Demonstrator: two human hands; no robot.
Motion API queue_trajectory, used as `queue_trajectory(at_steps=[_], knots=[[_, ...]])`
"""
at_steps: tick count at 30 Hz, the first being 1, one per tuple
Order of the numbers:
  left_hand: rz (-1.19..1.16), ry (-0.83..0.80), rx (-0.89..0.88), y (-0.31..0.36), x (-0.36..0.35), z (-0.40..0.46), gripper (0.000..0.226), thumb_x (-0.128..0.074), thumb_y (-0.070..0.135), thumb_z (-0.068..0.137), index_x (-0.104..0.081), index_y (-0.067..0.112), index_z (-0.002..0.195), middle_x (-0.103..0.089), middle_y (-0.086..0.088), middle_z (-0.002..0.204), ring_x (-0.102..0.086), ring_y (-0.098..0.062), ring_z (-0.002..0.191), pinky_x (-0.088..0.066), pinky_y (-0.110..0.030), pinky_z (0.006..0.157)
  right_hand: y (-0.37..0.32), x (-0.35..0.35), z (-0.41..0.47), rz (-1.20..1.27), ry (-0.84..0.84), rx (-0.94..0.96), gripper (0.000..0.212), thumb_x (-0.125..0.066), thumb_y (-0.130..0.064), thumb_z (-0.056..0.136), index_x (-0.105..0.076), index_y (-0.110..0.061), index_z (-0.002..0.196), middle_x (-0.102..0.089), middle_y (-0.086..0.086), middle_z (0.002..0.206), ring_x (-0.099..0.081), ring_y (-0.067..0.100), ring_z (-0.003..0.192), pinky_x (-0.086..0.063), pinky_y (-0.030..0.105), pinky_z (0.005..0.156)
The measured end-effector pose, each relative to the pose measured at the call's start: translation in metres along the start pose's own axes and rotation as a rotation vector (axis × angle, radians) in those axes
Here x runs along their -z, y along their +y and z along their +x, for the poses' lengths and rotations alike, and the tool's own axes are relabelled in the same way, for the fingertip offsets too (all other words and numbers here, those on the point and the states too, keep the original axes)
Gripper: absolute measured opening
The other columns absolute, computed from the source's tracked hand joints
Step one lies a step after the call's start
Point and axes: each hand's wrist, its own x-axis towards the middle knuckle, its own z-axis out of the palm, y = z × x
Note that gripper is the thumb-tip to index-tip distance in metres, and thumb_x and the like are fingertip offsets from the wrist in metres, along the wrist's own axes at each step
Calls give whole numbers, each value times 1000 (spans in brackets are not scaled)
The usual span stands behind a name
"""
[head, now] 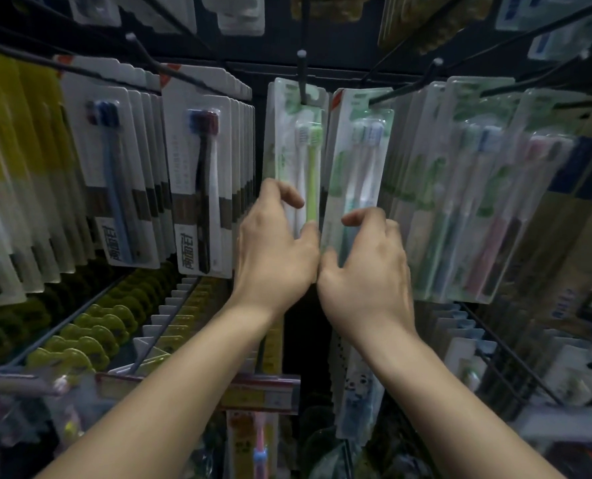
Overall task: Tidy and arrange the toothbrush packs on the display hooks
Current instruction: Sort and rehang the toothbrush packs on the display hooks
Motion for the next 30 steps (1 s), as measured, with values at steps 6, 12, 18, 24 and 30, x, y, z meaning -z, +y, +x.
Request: queue_trajectory(at_steps=[6,12,18,24,30], knots=[[-170,70,37,-2,1,-4,45,-79,19,90,-43,24,116,-51,19,106,-52,14,98,-38,-3,77,-4,5,-5,-15,57,-13,41,-65,-27,93,-33,-28,118,-49,0,127,-58,26,112,-45,37,85],[-196,84,73,-2,1,-10,62,-84,21,87,-31,22,119,-57,5,113,-66,-8,94,-52,-20,77,-3,12,-9,-29,72,-42,64,-66,-33,94,-24,-23,142,-51,3,146,-64,27,113,-54,41,80],[-161,130,178,-3,4,-13,38,-75,26,95,-42,28,115,-56,20,92,-57,3,79,-42,-19,64,1,20,-13,-50,50,-44,64,-65,-34,97,-24,-26,146,-56,3,143,-65,27,110,-53,41,76],[-137,161,163,8,14,-29,35,-71,40,96,-45,29,117,-61,16,92,-59,3,78,-42,-13,57,6,28,-19,-64,91,-59,59,-65,-36,96,-29,-26,141,-62,3,132,-67,27,94,-51,39,70],[-101,193,96,16,22,-38,51,-78,52,86,-44,28,116,-62,10,98,-65,-8,83,-55,-30,64,14,32,-31,-46,93,-95,57,-70,-33,92,-35,-29,137,-62,-2,121,-67,23,95,-57,42,76]])
